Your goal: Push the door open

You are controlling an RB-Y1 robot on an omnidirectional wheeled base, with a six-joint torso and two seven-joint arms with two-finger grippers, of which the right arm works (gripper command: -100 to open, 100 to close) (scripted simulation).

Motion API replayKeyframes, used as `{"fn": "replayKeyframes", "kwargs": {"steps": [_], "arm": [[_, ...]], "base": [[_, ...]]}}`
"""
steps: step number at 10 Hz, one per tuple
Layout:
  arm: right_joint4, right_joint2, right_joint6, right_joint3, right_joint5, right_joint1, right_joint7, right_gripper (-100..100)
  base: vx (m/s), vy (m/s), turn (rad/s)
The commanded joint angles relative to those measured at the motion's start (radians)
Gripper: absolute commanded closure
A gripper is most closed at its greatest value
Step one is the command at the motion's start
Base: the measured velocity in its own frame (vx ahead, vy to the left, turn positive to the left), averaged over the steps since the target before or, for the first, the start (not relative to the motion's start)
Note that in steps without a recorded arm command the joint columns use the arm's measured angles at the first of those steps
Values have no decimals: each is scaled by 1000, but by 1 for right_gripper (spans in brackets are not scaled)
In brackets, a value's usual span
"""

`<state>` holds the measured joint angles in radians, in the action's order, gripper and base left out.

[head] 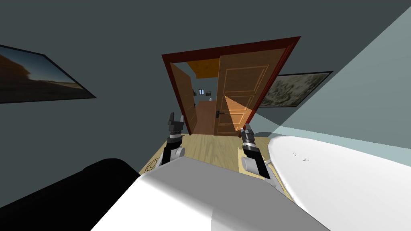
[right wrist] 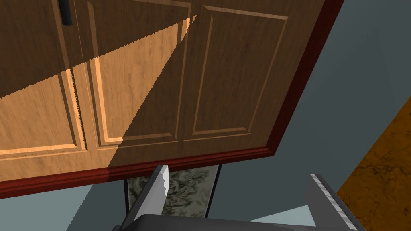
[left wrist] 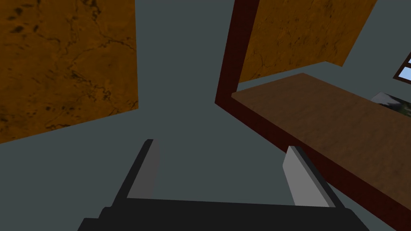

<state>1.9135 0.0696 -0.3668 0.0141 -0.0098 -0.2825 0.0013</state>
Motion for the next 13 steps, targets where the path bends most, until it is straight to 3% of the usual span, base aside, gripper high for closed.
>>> {"fn": "replayKeyframes", "kwargs": {"steps": [1,13], "arm": [[-34,1,10,1,2,20,2,-100],[-313,-7,33,15,14,176,11,-100]], "base": [[116,-10,36],[100,-12,35]]}}
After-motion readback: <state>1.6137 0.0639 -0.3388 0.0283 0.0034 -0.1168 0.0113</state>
